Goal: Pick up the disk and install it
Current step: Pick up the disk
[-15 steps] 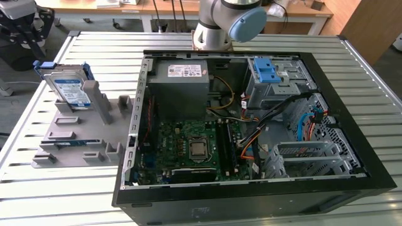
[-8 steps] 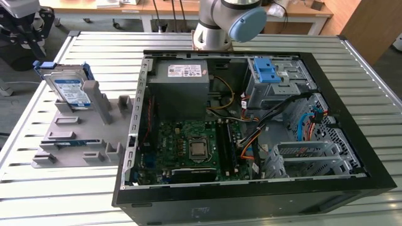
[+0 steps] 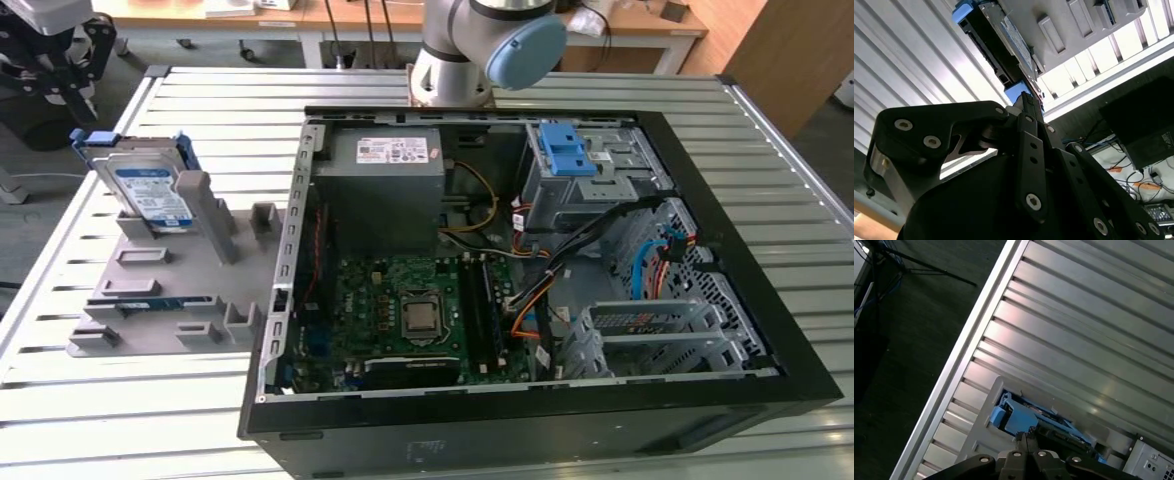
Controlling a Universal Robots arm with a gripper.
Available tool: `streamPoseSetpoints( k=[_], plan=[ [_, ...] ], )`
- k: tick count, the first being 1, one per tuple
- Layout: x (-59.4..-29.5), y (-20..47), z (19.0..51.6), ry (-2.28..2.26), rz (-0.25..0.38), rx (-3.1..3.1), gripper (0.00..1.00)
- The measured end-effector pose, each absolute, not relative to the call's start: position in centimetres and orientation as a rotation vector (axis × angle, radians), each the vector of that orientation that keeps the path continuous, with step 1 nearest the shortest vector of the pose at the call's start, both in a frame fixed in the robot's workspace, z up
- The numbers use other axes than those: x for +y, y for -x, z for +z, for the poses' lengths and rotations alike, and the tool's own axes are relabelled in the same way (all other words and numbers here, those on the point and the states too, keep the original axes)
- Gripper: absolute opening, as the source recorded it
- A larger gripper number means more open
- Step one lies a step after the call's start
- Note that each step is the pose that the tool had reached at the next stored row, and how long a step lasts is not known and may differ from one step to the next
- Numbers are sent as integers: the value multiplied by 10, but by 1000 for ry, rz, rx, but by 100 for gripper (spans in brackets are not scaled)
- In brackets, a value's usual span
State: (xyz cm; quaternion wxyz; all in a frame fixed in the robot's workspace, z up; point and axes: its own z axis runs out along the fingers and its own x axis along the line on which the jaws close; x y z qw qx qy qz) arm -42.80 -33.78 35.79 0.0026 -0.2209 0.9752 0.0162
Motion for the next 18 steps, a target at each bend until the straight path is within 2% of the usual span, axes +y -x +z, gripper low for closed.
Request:
streamPoseSetpoints(
  k=[18],
  plan=[
    [-338, 428, 358, 968, 51, 2986, 11]
  ],
)
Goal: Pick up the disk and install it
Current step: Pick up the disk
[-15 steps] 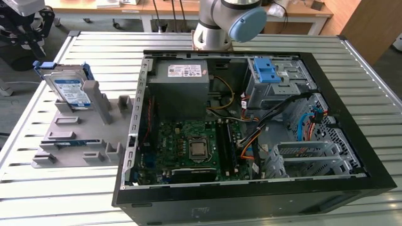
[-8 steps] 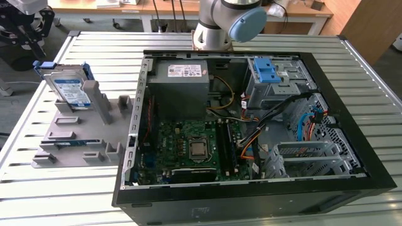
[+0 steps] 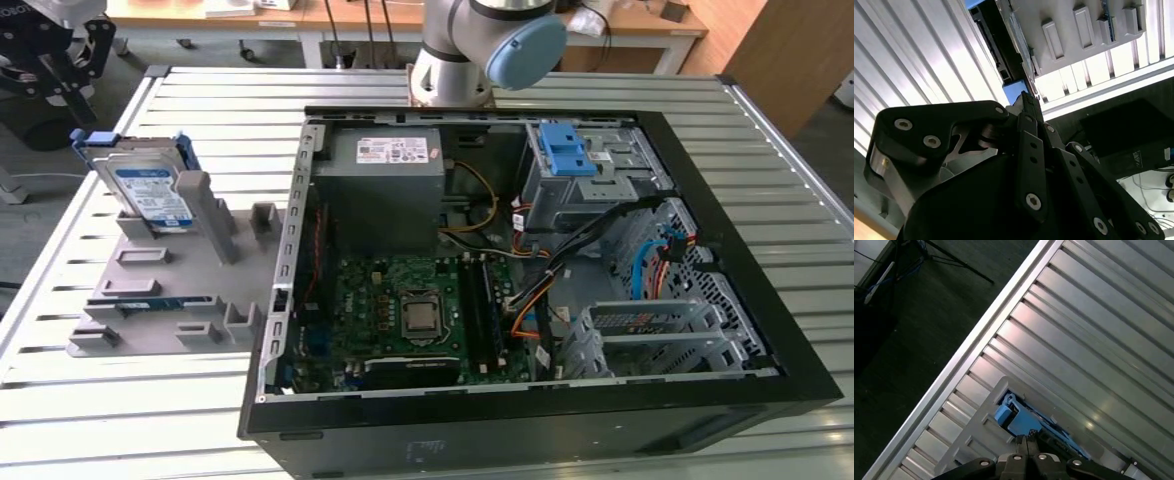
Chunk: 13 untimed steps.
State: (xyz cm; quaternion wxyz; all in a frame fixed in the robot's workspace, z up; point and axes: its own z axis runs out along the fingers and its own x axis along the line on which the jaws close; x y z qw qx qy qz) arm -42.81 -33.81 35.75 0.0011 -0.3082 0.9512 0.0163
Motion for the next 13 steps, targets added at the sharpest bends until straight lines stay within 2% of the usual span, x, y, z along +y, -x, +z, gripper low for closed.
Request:
streamPoseSetpoints(
  k=[13],
  plan=[
    [-338, 428, 357, 1174, 51, 2914, 11]
  ],
)
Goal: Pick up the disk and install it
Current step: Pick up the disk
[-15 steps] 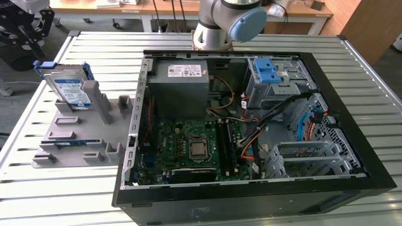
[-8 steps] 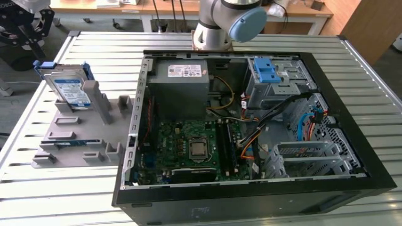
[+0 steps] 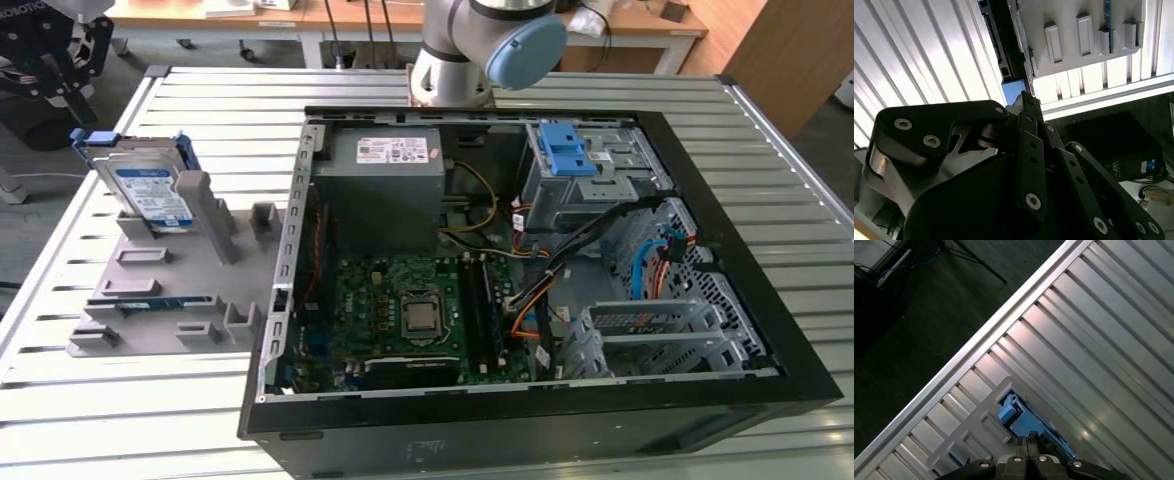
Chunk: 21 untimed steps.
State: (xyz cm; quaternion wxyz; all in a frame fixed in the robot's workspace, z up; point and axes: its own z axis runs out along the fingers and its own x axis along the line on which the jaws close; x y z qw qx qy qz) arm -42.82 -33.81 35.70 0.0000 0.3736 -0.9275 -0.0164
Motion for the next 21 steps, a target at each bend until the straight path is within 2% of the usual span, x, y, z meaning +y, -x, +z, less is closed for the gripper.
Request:
streamPoseSetpoints(
  k=[21],
  plan=[
    [-338, 428, 355, -1641, -50, -2672, 11]
  ],
)
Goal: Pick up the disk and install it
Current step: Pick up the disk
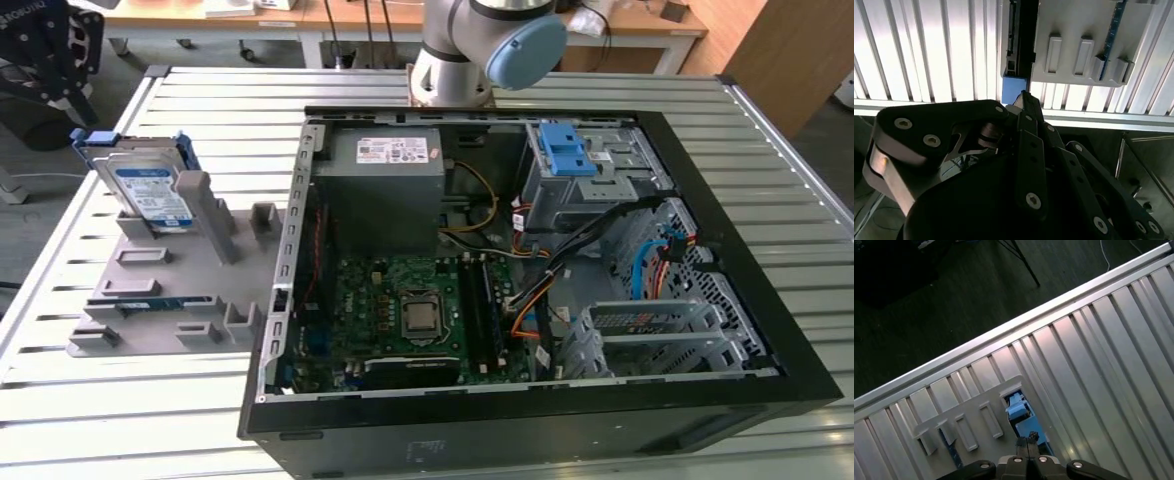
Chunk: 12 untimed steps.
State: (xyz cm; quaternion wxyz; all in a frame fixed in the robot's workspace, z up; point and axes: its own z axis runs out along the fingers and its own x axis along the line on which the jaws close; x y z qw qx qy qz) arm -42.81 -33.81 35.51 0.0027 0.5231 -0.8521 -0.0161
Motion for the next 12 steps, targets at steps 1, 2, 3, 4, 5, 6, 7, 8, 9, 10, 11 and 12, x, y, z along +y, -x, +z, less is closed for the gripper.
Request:
streamPoseSetpoints(
  k=[1, 2, 3, 4, 5, 6, 7, 8, 9, 10, 11, 12],
  plan=[
    [-338, 428, 355, -1658, -50, -2661, 11],
    [-338, 428, 355, -1676, -50, -2650, 11],
    [-338, 428, 355, -1692, -50, -2639, 11],
    [-338, 428, 355, -1707, -50, -2629, 11],
    [-338, 428, 355, -1721, -50, -2620, 11],
    [-338, 428, 355, -1736, -50, -2610, 11],
    [-338, 428, 355, -1752, -50, -2599, 11],
    [-338, 428, 355, -1771, -50, -2586, 11],
    [-338, 428, 354, -1794, -50, -2570, 11],
    [-338, 428, 354, -1816, -50, -2553, 11],
    [-338, 428, 354, -1839, -50, -2537, 11],
    [-338, 428, 354, -1863, -50, -2519, 11]
  ],
)
